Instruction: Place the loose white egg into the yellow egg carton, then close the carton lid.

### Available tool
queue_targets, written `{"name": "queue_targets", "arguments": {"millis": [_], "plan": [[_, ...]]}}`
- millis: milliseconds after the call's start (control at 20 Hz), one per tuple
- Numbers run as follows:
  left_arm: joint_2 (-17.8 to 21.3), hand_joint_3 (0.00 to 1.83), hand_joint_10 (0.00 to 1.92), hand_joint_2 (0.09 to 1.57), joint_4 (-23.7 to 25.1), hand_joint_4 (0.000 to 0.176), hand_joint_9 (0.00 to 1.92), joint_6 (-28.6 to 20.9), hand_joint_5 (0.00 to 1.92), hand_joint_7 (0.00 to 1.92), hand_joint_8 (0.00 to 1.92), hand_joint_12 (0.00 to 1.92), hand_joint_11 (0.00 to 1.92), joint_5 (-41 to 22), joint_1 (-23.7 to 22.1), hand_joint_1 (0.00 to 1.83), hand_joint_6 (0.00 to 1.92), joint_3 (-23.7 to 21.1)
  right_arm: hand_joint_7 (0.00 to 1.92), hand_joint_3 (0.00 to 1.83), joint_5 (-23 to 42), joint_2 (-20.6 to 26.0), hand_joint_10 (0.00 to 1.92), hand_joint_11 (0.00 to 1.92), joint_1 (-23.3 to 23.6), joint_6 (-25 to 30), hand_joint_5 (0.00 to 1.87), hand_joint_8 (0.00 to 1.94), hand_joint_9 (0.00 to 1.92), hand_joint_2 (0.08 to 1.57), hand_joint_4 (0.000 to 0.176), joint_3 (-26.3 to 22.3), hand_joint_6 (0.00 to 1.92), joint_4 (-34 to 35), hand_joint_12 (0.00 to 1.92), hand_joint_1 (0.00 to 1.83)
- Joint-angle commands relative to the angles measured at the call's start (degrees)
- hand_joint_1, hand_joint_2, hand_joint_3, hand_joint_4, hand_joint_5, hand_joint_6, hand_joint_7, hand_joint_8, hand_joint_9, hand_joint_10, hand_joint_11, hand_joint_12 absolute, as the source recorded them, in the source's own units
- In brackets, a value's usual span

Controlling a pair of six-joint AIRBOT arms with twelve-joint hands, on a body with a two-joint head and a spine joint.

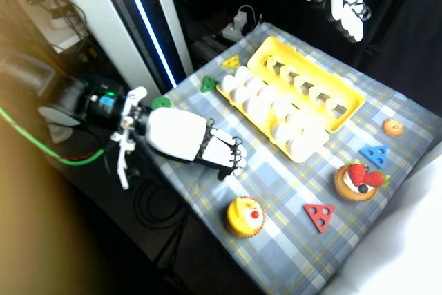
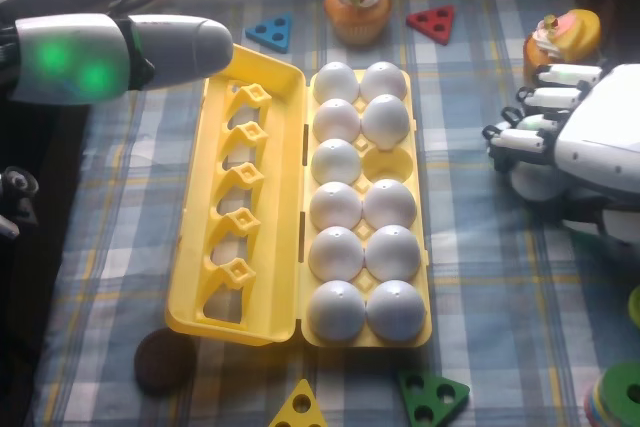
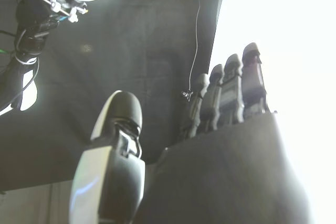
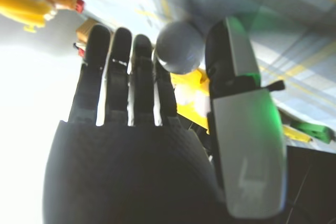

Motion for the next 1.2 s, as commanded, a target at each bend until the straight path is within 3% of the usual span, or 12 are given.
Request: {"name": "queue_targets", "arguments": {"millis": [0, 50, 200, 450, 650, 700, 750, 800, 950, 1050, 1100, 1150], "plan": [[0.0, 0.00, 0.00, 1.35, -2.1, 0.026, 0.00, -0.3, 0.04, 0.00, 0.00, 0.00, 0.00, -6.1, -0.5, 0.38, 0.00, -0.2, 0.48, 0.00, 6.4, 0.3, 1.26, 0.02, 0.9, -0.2, 0.22, 0.94, 0.32, 1.24, 0.000, 0.4, 0.97, -0.1, 1.82, 1.01], [0.0, 0.00, 0.00, 1.35, -2.1, 0.030, 0.00, -0.4, 0.04, 0.00, 0.00, 0.00, 0.00, -6.1, -0.6, 0.35, 0.00, -0.2, 0.70, 0.00, 6.4, 0.1, 1.40, 0.32, 1.1, -0.2, 0.39, 1.40, 0.52, 1.31, 0.000, 0.5, 1.48, -0.1, 1.89, 1.11], [-0.1, 0.00, 0.00, 1.36, -2.1, 0.019, 0.00, -0.4, 0.03, 0.00, 0.00, 0.01, 0.02, -6.1, -0.6, 0.34, 0.01, -0.2, 0.83, 0.00, 6.4, -0.3, 1.50, 0.81, 1.1, -0.2, 0.65, 1.47, 0.86, 1.26, 0.000, 0.8, 1.33, -0.1, 1.82, 1.19], [-0.3, 0.00, 0.00, 1.37, -2.1, 0.029, 0.00, -0.4, 0.02, 0.00, 0.00, 0.00, 0.00, -6.2, -0.6, 0.33, 0.00, -0.1, 0.85, 0.00, 6.3, -0.3, 1.46, 1.01, 1.4, -0.2, 0.68, 1.49, 1.00, 1.24, 0.000, 1.1, 1.21, -0.1, 1.67, 1.23], [-0.2, 0.00, 0.00, 1.36, -2.1, 0.018, 0.00, -0.4, 0.03, 0.00, 0.00, 0.01, 0.00, -6.3, -0.5, 0.35, 0.00, -0.1, 0.88, 0.00, 6.7, 0.0, 1.29, 1.02, 2.3, -0.2, 0.69, 1.20, 1.01, 1.17, 0.000, 0.9, 1.20, -0.1, 1.54, 1.37], [-0.2, 0.00, 0.00, 1.35, -2.1, 0.028, 0.00, -0.4, 0.03, 0.00, 0.00, 0.00, 0.00, -6.3, -0.5, 0.38, 0.00, -0.1, 0.79, 0.01, 7.7, 0.6, 1.62, 1.22, 2.7, -0.2, 0.71, 1.57, 1.10, 1.24, 0.000, 0.2, 1.15, -0.5, 1.83, 1.23], [-0.2, 0.00, 0.00, 1.35, -2.2, 0.046, 0.00, -0.4, 0.02, 0.00, 0.00, 0.00, 0.00, -6.3, -0.5, 0.36, 0.00, -0.1, 0.79, 0.00, 8.2, 0.9, 1.79, 1.29, 2.9, -0.2, 0.79, 1.62, 1.13, 1.23, 0.000, -0.2, 1.01, -0.8, 1.90, 1.22], [-0.2, 0.00, 0.00, 1.35, -2.3, 0.053, 0.00, -0.4, 0.02, 0.00, 0.00, 0.00, 0.00, -6.3, -0.4, 0.37, 0.00, -0.1, 0.77, 0.00, 8.9, 1.4, 1.88, 1.19, 3.5, -0.2, 0.76, 1.66, 1.08, 1.24, 0.000, -0.8, 1.07, -1.4, 1.92, 1.21], [-0.2, 0.00, 0.00, 1.34, -2.4, 0.063, 0.00, -0.4, 0.02, 0.00, 0.00, 0.01, 0.01, -6.3, -0.3, 0.32, 0.00, -0.1, 0.81, 0.00, 9.5, 1.7, 1.54, 0.92, 5.2, -0.2, 0.69, 1.38, 0.89, 1.21, 0.000, -1.7, 1.19, -3.3, 1.75, 1.33], [-0.2, 0.00, 0.00, 1.33, -2.5, 0.044, 0.00, -0.4, 0.06, 0.00, 0.00, 0.04, 0.05, -6.2, -0.2, 0.35, 0.02, -0.1, 0.68, 0.02, 9.5, 1.0, 1.75, 0.94, 6.5, -0.2, 0.58, 1.60, 0.73, 1.27, 0.000, -1.7, 1.29, -4.5, 1.89, 1.33], [-0.2, 0.00, 0.00, 1.34, -2.5, 0.059, 0.00, -0.4, 0.06, 0.00, 0.00, 0.03, 0.02, -6.1, -0.2, 0.34, 0.01, -0.1, 0.70, 0.42, 9.5, 0.6, 1.85, 1.12, 7.2, -0.2, 0.50, 1.79, 0.98, 1.16, 0.000, -1.7, 1.58, -5.2, 1.91, 1.17], [-0.2, 0.00, 0.00, 1.34, -2.5, 0.058, 0.00, -0.4, 0.07, 0.00, 0.00, 0.13, 0.00, -6.0, -0.1, 0.34, 0.00, 0.0, 0.72, 0.54, 9.5, 0.3, 1.87, 1.17, 8.0, -0.2, 0.52, 1.84, 1.07, 1.10, 0.000, -1.7, 1.58, -6.0, 1.92, 1.16]]}}
